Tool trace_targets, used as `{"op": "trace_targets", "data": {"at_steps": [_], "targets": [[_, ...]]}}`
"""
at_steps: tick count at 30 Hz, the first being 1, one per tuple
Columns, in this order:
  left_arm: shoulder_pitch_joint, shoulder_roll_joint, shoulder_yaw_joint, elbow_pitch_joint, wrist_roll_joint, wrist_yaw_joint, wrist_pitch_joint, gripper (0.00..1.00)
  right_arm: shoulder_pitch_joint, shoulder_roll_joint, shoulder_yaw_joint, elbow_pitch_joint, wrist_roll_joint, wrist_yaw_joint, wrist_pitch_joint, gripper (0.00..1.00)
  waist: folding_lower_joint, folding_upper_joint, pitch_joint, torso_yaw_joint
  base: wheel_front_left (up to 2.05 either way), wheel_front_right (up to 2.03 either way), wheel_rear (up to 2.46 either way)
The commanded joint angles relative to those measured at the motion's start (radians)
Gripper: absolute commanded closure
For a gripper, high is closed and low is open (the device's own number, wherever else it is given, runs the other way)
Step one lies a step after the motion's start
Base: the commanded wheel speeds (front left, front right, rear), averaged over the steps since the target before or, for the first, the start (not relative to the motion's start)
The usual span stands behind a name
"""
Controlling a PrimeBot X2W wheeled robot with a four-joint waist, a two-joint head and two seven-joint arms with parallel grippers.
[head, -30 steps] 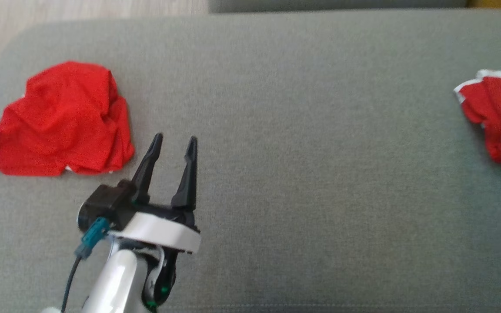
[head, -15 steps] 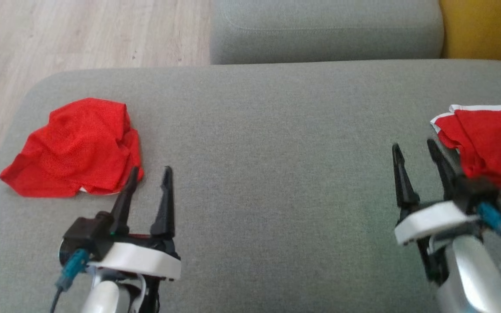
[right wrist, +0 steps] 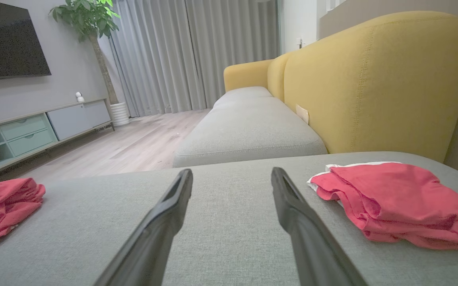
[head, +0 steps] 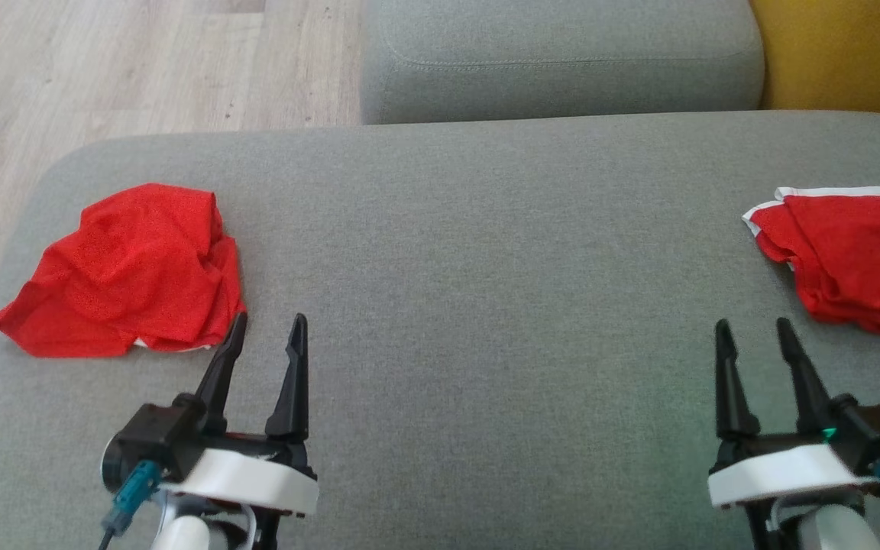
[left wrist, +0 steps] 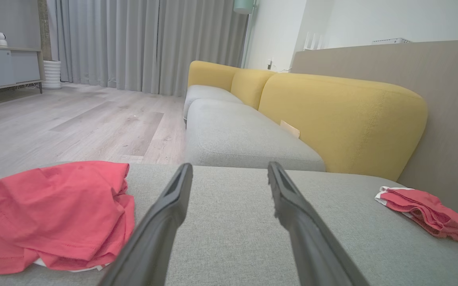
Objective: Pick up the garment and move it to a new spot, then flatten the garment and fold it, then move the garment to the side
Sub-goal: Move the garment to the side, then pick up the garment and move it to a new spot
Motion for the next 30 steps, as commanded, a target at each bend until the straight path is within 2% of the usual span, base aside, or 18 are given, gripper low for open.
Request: {"op": "trace_targets", "data": {"at_steps": [1, 13, 24, 30], "targets": [[-0.024, 0.004, 0.037, -0.038, 0.009, 0.008, -0.012, 0.00, -0.018, -0.003, 0.035, -0.046, -0.008, -0.001, -0.012, 0.00, 0.0000, -0.0001, -0.002, -0.002, 0.00, 0.00, 0.00], [-0.020, 0.004, 0.026, -0.045, -0.006, 0.030, -0.012, 0.00, 0.003, -0.003, 0.028, -0.080, 0.003, -0.001, -0.012, 0.00, 0.0000, -0.0001, -0.005, 0.003, 0.00, 0.00, 0.00], [-0.017, 0.004, 0.025, -0.032, -0.011, 0.026, -0.012, 0.00, 0.002, -0.003, 0.031, -0.065, 0.011, -0.001, -0.012, 0.00, 0.0000, -0.0001, -0.008, 0.005, 0.00, 0.00, 0.00], [-0.021, 0.004, 0.023, -0.021, -0.018, 0.030, -0.012, 0.00, 0.004, -0.003, 0.048, -0.047, 0.020, -0.001, -0.012, 0.00, 0.0000, -0.0001, -0.012, 0.041, 0.00, 0.00, 0.00]]}}
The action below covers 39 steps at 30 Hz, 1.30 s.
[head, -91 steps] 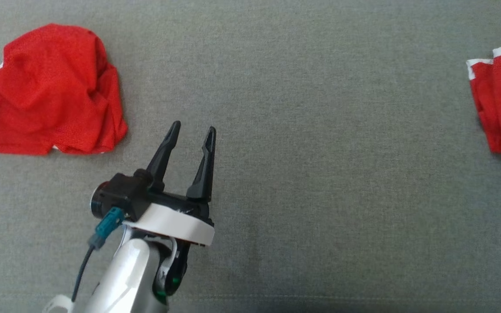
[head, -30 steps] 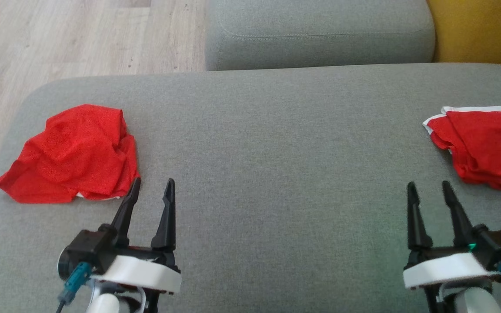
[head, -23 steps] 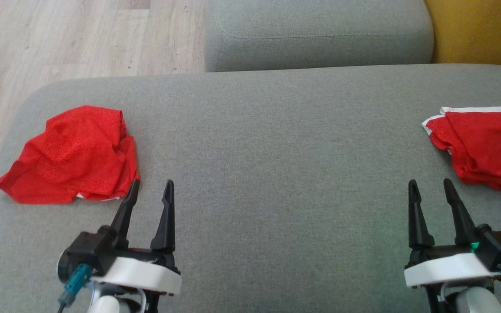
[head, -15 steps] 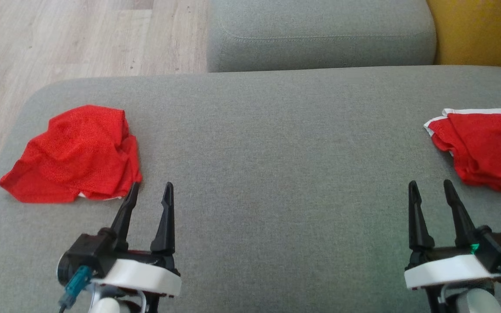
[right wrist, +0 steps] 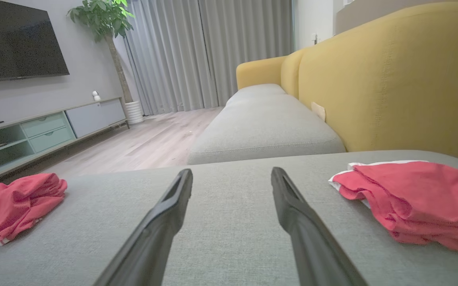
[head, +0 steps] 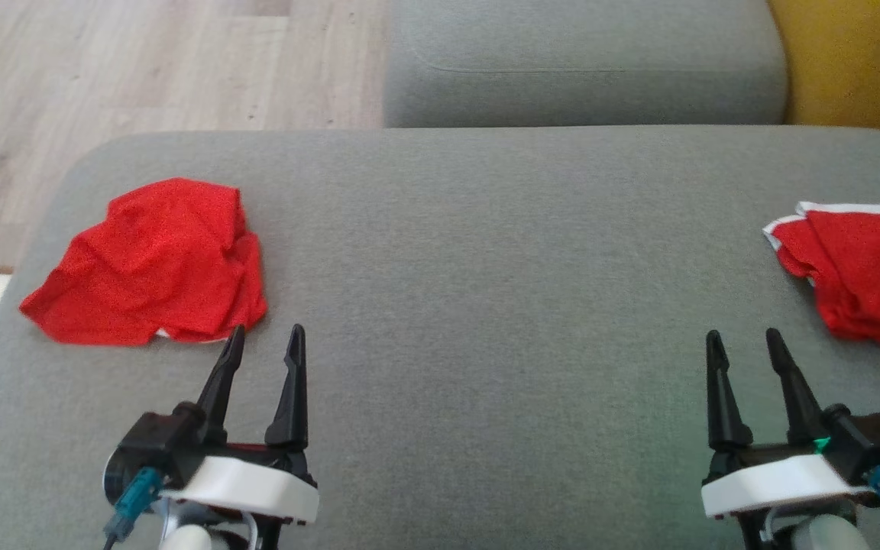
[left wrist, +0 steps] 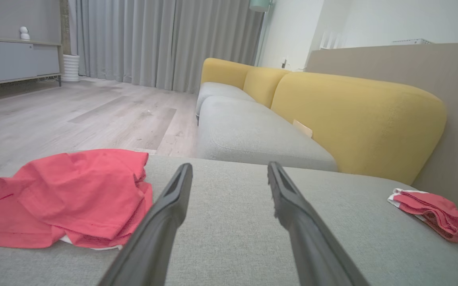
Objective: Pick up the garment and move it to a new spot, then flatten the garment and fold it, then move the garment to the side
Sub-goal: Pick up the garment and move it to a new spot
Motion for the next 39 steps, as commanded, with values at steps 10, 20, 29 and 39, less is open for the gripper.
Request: {"op": "trace_targets", "data": {"at_steps": [10, 20, 29, 39], "targets": [[-0.042, 0.004, 0.069, -0.034, -0.034, 0.018, -0.012, 0.00, -0.039, -0.005, 0.101, -0.005, 0.026, -0.001, -0.012, 0.00, 0.0000, 0.0000, -0.022, 0.162, 0.00, 0.00, 0.00], [-0.032, 0.004, 0.096, -0.031, -0.026, 0.006, -0.012, 0.00, -0.037, -0.005, 0.133, 0.004, 0.051, -0.001, -0.012, 0.00, 0.0000, 0.0000, -0.029, 0.272, 0.00, 0.00, 0.00], [-0.028, 0.004, 0.105, -0.028, -0.024, 0.002, -0.012, 0.00, -0.037, -0.005, 0.137, 0.008, 0.052, -0.001, -0.012, 0.00, 0.0000, 0.0000, -0.022, 0.296, 0.00, 0.00, 0.00], [-0.064, 0.004, 0.122, -0.036, -0.004, 0.000, -0.012, 0.00, -0.055, -0.005, 0.131, -0.005, 0.034, -0.001, -0.012, 0.00, 0.0000, 0.0000, 0.047, 0.272, 0.00, 0.00, 0.00]]}}
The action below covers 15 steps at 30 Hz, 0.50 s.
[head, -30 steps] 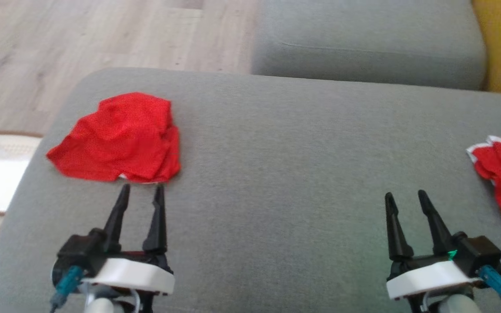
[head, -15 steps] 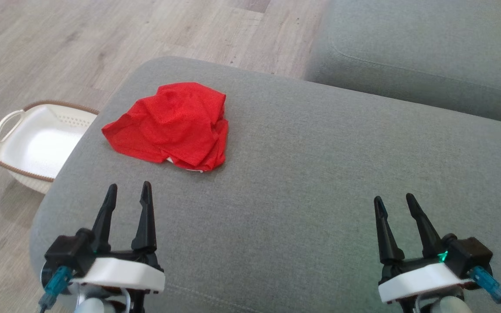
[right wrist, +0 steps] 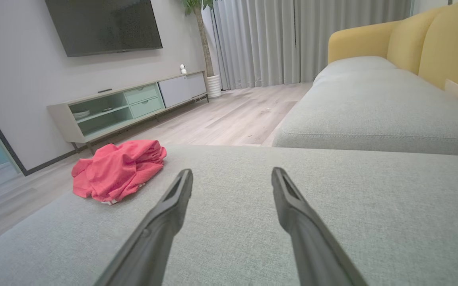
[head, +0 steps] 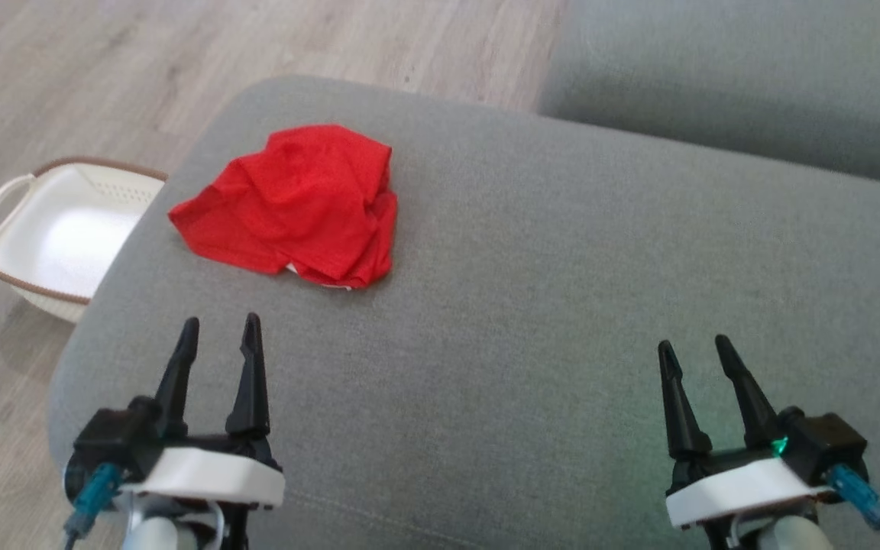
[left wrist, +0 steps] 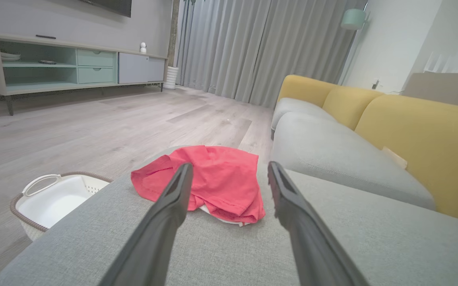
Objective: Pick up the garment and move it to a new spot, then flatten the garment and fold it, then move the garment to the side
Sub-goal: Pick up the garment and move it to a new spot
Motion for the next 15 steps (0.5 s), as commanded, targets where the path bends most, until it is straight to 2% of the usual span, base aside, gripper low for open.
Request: {"op": "trace_targets", "data": {"at_steps": [1, 7, 10, 12, 15], "targets": [[-0.072, 0.003, 0.043, -0.036, 0.009, -0.008, -0.012, 0.00, -0.058, -0.005, 0.016, -0.040, -0.011, -0.001, -0.011, 0.00, 0.0000, 0.0000, 0.036, -0.015, 0.00, 0.00, 0.00], [-0.220, 0.027, 0.111, 0.062, 0.039, -0.054, -0.012, 0.00, -0.121, -0.005, -0.022, -0.071, -0.069, -0.001, -0.011, 0.00, 0.0000, 0.0000, 0.173, -0.054, 0.00, 0.00, 0.00], [-0.335, 0.080, 0.130, 0.153, 0.045, -0.084, -0.012, 0.00, -0.161, -0.005, -0.048, -0.080, -0.110, -0.001, -0.011, 0.00, 0.0000, 0.0000, 0.240, -0.076, 0.00, 0.00, 0.00], [-0.418, 0.108, 0.133, 0.225, 0.008, -0.105, -0.008, 0.00, -0.187, -0.005, -0.066, -0.091, -0.130, -0.001, -0.011, 0.00, 0.0000, 0.0000, 0.281, -0.093, 0.00, 0.00, 0.00], [-0.542, 0.182, 0.083, 0.311, -0.060, -0.125, 0.035, 0.00, -0.218, -0.005, -0.099, -0.115, -0.148, -0.001, -0.011, 0.00, 0.0000, 0.0000, 0.337, -0.114, 0.00, 0.00, 0.00]]}}
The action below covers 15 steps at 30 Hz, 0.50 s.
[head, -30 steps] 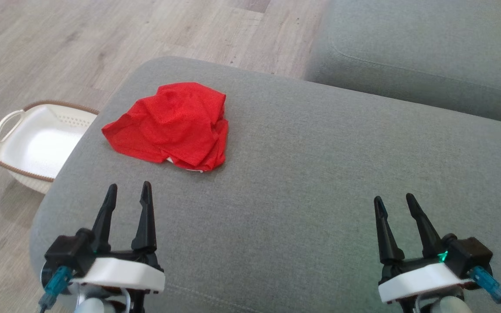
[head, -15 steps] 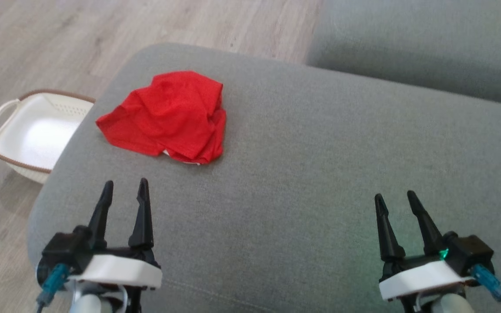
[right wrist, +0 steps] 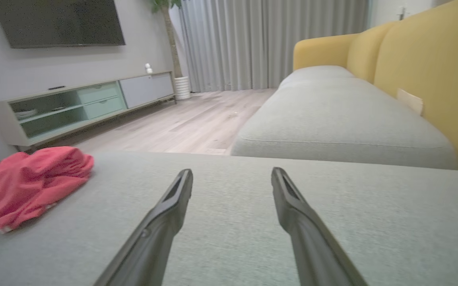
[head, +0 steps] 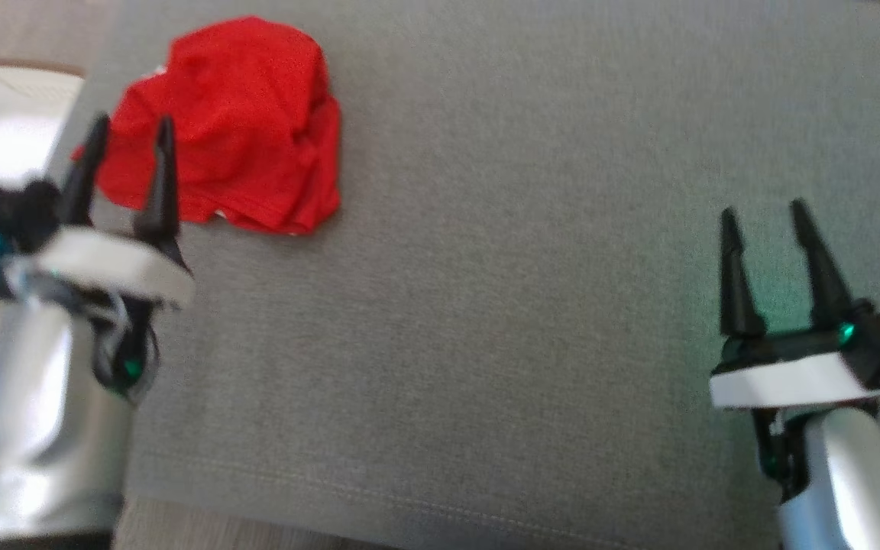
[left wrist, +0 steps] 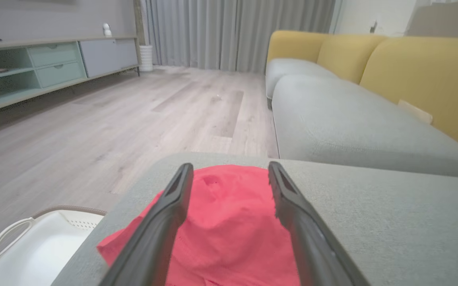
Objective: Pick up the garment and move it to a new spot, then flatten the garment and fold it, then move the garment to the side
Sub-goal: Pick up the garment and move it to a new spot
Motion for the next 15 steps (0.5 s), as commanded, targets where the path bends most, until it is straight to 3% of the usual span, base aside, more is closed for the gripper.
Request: {"op": "trace_targets", "data": {"at_steps": [1, 9, 15], "targets": [[-0.102, 0.079, 0.002, 0.017, -0.033, -0.005, 0.036, 0.00, -0.037, -0.005, 0.003, -0.051, -0.011, -0.001, -0.011, 0.00, 0.0000, 0.0000, 0.091, -0.050, 0.00, 0.00, 0.00], [-0.362, 0.234, -0.161, 0.271, -0.230, -0.006, 0.211, 0.00, -0.068, -0.005, -0.009, -0.100, -0.046, -0.001, -0.011, 0.00, 0.0000, 0.0000, 0.179, -0.096, 0.00, 0.00, 0.00], [-0.485, 0.268, -0.247, 0.434, -0.298, -0.006, 0.286, 0.00, -0.075, -0.005, -0.006, -0.131, -0.064, -0.001, -0.003, 0.00, 0.0000, 0.0000, 0.225, -0.120, 0.00, 0.00, 0.00]]}}
